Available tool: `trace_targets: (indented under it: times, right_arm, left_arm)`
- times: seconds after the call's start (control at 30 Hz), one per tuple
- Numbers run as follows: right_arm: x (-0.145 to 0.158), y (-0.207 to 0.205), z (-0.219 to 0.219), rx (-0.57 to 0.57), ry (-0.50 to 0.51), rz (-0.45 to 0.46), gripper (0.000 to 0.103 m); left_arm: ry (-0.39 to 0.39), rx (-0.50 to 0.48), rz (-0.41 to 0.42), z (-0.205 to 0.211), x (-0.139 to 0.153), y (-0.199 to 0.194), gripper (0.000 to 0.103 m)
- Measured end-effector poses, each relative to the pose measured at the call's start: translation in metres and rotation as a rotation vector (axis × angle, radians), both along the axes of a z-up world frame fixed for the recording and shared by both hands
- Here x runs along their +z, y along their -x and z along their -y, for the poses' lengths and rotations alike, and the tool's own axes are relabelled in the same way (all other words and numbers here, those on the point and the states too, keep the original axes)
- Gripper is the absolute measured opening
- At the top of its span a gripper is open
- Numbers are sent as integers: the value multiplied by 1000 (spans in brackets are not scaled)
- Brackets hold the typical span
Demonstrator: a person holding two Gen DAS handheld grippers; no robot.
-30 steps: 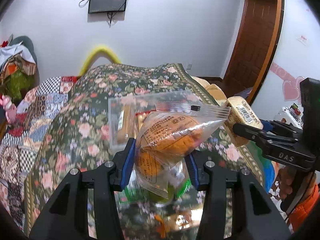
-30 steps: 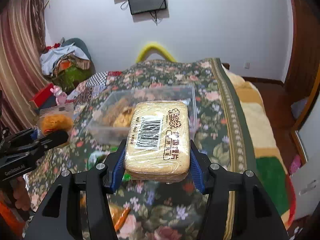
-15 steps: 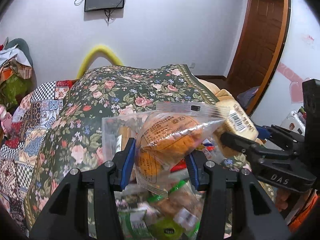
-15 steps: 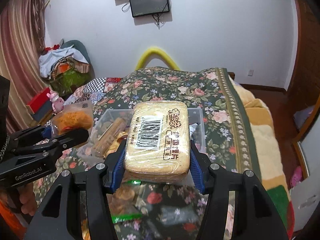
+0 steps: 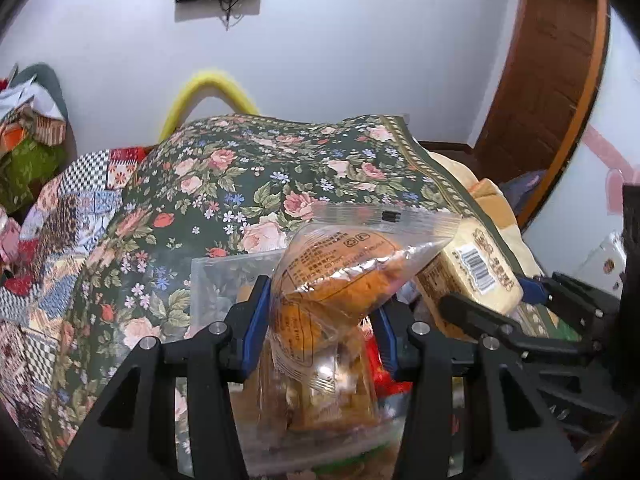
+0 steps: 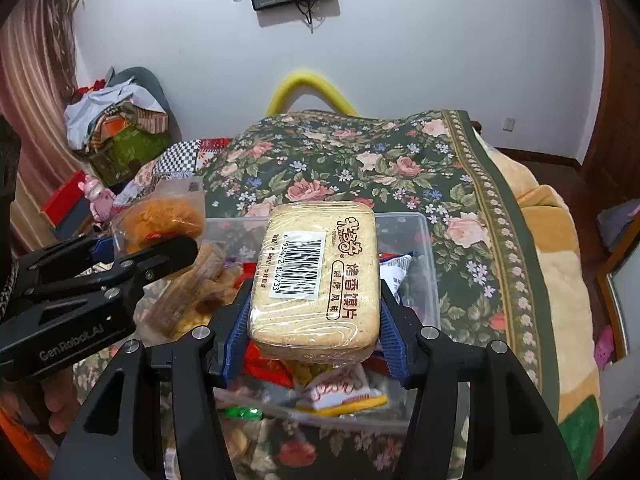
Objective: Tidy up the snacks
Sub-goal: 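Carry the orange cake bag with the left tool while the right tool carries the wrapped cake into the box, then grasp the rice-cake packet with the right tool while the left tool reaches the green chip bag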
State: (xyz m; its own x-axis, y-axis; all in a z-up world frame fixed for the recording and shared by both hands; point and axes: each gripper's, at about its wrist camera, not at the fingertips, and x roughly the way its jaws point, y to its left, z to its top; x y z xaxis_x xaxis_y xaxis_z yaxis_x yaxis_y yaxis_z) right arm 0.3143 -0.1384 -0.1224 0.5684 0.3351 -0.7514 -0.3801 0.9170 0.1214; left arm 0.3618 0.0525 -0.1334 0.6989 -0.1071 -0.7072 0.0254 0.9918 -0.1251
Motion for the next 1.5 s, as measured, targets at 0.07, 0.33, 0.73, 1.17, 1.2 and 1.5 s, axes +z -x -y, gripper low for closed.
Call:
trace_targets:
  times: [0.07,0.33,0.73,1.17,1.2,1.5]
  right_arm:
    - [-5,-5,-1,-2,13,-3,53]
    - [-21,-20,-4,13,42,-41,53]
    - [3,-1,-4,38,66,10,56]
    - [45,70,5,76,39,71,66]
    - [46,77,6,81,39,71,67]
    - [30,127,6,128,26,2,75]
  left_arm:
    - [15,5,-8,-1,-5,-7,47]
    - [-37,10,-20,9,-15,-23,52]
    - [-5,-30,10,8,12,11,65]
    - [-5,-47,26,-6,45,100,70]
    - [-9,-46,23,-6,45,106,70]
    - [-40,-57,-43,-12,22,171,72]
